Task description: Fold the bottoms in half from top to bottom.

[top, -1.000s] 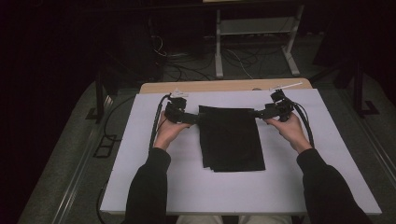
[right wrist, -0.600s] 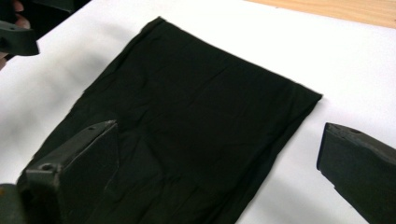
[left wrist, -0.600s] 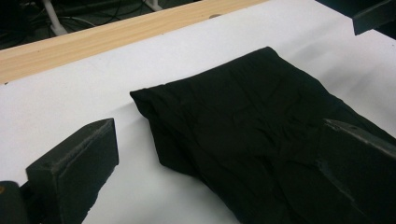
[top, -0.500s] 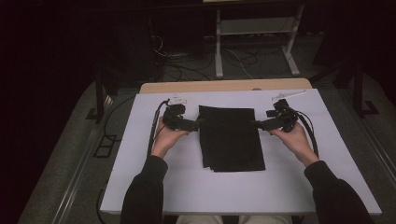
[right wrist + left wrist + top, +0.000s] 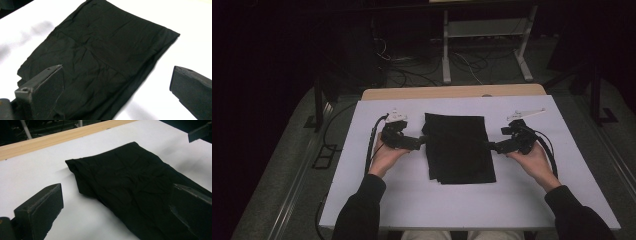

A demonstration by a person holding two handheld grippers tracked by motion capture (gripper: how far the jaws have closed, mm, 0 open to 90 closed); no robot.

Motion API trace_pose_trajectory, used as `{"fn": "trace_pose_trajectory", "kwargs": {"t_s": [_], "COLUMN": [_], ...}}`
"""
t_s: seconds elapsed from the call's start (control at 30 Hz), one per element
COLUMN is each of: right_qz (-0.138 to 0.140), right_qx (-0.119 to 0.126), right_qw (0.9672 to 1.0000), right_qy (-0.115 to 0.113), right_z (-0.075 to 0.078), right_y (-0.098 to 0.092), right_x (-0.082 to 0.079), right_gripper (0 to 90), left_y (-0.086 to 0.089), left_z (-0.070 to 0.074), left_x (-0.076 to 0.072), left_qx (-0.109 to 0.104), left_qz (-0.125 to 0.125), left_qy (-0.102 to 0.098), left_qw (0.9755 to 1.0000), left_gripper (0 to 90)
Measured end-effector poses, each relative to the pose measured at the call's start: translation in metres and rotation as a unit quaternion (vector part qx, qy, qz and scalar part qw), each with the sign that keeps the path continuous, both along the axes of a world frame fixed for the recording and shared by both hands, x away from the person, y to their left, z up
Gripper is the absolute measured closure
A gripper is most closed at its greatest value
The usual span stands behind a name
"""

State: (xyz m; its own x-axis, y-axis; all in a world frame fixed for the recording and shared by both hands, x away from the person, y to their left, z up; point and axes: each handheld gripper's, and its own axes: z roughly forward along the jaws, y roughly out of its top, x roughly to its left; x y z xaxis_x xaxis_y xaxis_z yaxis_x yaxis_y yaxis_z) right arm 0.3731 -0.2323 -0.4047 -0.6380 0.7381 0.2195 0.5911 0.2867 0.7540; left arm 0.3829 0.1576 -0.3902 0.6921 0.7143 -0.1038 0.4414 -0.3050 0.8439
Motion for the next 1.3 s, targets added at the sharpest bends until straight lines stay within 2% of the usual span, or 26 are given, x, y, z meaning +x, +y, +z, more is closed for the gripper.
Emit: {"fn": "trace_pose_trajectory", "kwargs": {"t_s": [0.37, 0.43, 0.53, 0.73, 0.9, 1.2, 1.3], "right_qz": [-0.014, -0.015, -0.019, -0.024, -0.027, -0.031, -0.031], "right_qx": [0.026, 0.016, 0.027, 0.031, 0.03, 0.037, 0.036], "right_qw": [0.9995, 0.9997, 0.9994, 0.9992, 0.9991, 0.9988, 0.9987], "right_qy": [-0.008, -0.009, -0.005, -0.007, -0.014, -0.011, -0.017], "right_z": [0.006, 0.004, 0.001, -0.003, -0.006, -0.016, -0.017], "right_y": [-0.025, -0.029, -0.036, -0.046, -0.051, -0.06, -0.062], "right_x": [-0.023, -0.028, -0.035, -0.049, -0.059, -0.073, -0.079], "right_gripper": [0.0, 0.0, 0.0, 0.0, 0.0, 0.0, 0.0], "left_y": [0.012, 0.015, 0.018, 0.022, 0.025, 0.032, 0.035], "left_z": [-0.002, -0.004, -0.006, -0.008, -0.01, -0.014, -0.014], "left_x": [-0.024, -0.027, -0.033, -0.045, -0.055, -0.067, -0.071], "left_qx": [-0.002, -0.002, -0.003, -0.005, -0.003, -0.003, -0.007], "left_qz": [-0.009, -0.01, -0.011, -0.021, -0.031, -0.035, -0.035], "left_qy": [-0.009, -0.01, -0.011, -0.01, -0.012, -0.016, -0.018], "left_qw": [0.9999, 0.9999, 0.9999, 0.9997, 0.9994, 0.9993, 0.9992], "left_gripper": [0.0, 0.0, 0.0, 0.0, 0.0, 0.0, 0.0]}}
